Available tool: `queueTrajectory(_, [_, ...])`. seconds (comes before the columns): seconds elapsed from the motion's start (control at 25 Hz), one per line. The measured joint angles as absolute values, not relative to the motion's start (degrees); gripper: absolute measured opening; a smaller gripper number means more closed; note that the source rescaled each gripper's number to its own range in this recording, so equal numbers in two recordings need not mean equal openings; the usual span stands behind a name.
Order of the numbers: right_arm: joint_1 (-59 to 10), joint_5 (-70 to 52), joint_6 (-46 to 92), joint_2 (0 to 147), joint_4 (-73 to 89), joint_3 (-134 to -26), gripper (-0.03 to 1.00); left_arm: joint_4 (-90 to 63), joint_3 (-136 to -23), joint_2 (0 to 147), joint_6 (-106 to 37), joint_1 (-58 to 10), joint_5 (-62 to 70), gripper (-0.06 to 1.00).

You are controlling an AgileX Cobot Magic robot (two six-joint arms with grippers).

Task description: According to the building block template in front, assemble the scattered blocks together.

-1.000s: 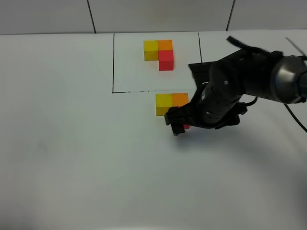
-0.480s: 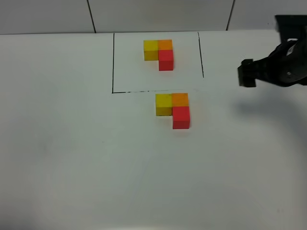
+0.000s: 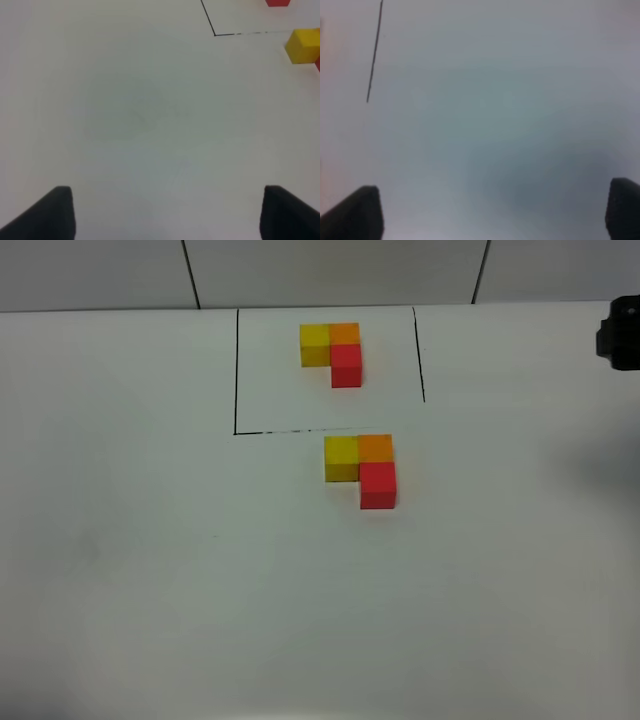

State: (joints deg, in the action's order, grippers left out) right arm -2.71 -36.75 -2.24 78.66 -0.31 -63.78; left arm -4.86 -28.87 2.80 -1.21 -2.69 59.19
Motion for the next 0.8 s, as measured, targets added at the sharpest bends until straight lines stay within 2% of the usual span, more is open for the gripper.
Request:
queueTrajectory(0.32, [-2.57, -40.41, -0.58, 60.80, 0.00, -56.07, 0.89, -4.86, -28.87, 2.80, -1.21, -2.69, 59.19, 0.69])
queueTrajectory(0.8, [-3.09, -55.25, -1.69, 28.63, 0.00, -45.25, 0.89, -4.86, -28.87, 2.80, -1.21, -2.69, 59.19, 0.69])
